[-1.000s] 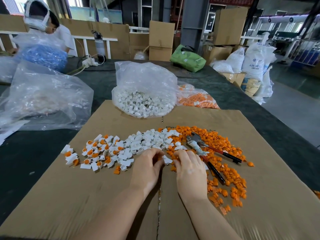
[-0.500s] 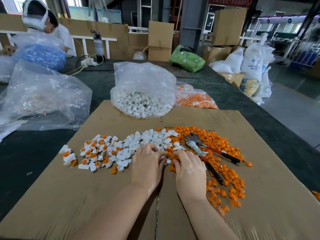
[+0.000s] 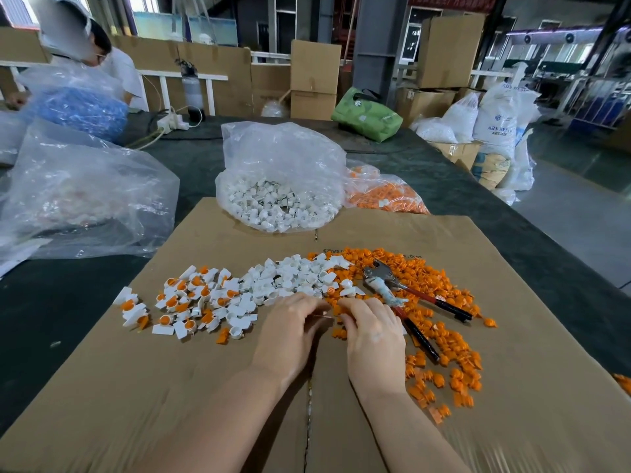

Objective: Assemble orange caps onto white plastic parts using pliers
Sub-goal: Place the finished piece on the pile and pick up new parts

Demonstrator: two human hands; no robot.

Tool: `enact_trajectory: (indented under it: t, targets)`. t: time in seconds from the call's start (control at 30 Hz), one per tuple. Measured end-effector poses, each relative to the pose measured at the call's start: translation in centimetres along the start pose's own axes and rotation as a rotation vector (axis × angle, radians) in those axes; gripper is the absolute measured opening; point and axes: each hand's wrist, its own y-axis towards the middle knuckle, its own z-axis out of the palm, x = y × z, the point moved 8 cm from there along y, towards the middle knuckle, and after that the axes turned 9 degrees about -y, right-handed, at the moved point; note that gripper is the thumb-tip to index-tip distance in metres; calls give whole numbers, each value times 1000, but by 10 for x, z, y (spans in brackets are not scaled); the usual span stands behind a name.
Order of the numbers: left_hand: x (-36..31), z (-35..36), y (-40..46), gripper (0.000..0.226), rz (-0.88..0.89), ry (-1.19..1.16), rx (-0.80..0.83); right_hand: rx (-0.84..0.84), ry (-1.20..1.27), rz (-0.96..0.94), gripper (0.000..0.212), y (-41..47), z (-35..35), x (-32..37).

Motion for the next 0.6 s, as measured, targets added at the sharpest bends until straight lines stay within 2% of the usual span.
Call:
enact_trajectory:
  t: [0.13, 0.3, 0.47, 0.6]
  targets:
    - [-2, -6, -4, 18, -4, -36, -68, 10, 63, 82, 14, 0, -1, -6]
    - [-2, -1, -2, 14, -8, 35, -18, 36, 60, 105, 8, 0, 2, -9]
    - [8, -1, 0, 13, -122, -67, -62, 69, 73, 126, 17, 1, 4, -11]
    - [19, 0, -4, 16, -279, -231, -107, 100, 151, 182, 6, 1, 5, -16]
